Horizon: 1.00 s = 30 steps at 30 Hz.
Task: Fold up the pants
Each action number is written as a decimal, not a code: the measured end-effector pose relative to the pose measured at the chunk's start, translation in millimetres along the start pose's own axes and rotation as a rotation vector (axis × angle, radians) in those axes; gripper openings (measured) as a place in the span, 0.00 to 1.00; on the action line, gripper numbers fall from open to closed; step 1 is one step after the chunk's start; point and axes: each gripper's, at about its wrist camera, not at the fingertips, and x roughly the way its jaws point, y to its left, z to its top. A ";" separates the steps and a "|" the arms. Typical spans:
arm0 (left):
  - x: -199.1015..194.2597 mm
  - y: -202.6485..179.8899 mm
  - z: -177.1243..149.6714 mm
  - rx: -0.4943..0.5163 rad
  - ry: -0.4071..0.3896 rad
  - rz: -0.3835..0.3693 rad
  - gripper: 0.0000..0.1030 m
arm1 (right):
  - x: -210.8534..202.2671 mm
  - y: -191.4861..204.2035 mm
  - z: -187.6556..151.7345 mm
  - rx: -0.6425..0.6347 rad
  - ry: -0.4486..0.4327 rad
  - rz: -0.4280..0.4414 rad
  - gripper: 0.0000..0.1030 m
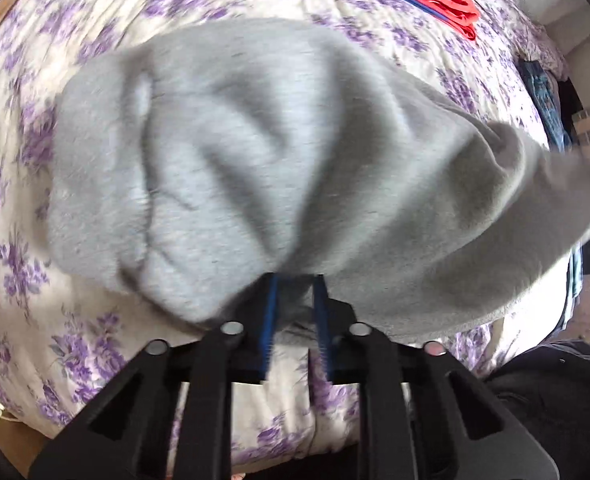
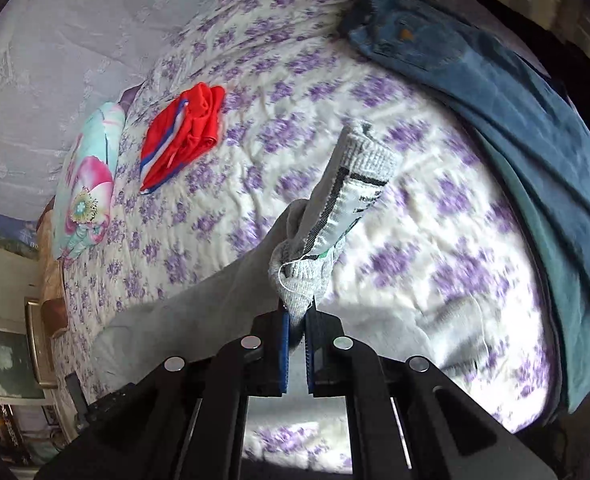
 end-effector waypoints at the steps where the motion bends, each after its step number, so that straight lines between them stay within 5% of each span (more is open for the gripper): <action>1: 0.1 1.9 -0.5 -0.007 0.006 -0.009 0.15 | 10.3 -16.3 -15.0 0.010 0.006 -0.016 0.06; 4: 2.6 -3.8 1.4 0.011 0.035 0.016 0.15 | 64.8 -77.6 -59.6 0.138 0.110 -0.090 0.06; 7: 3.3 -13.0 2.7 0.055 0.070 0.061 0.15 | 91.0 -107.9 -82.3 0.227 0.104 -0.034 0.06; 15: -0.8 -32.7 9.5 0.109 0.097 0.119 0.15 | 59.8 -82.1 -78.1 0.129 0.098 -0.084 0.06; 18: 4.7 -33.2 9.8 0.095 0.093 0.118 0.15 | 81.8 -81.7 -81.9 0.074 0.197 -0.164 0.12; 20: 9.6 -30.3 7.8 0.073 0.085 0.109 0.15 | 88.1 -76.3 -83.8 0.015 0.301 -0.255 0.32; 22: 8.9 -26.3 5.4 0.043 0.061 0.086 0.15 | 80.9 -57.6 -80.6 -0.080 0.363 -0.275 0.32; 24: 5.6 -15.6 0.4 0.011 0.036 0.054 0.15 | 64.7 -20.1 -71.7 -0.208 0.372 -0.225 0.32; 27: 5.3 -6.2 -4.4 -0.036 0.003 0.008 0.15 | 52.5 63.0 -54.0 -0.426 0.305 -0.012 0.33; 30: 5.0 -4.9 -6.7 -0.051 -0.010 0.005 0.15 | 83.2 152.3 -40.7 -0.618 0.289 0.198 0.33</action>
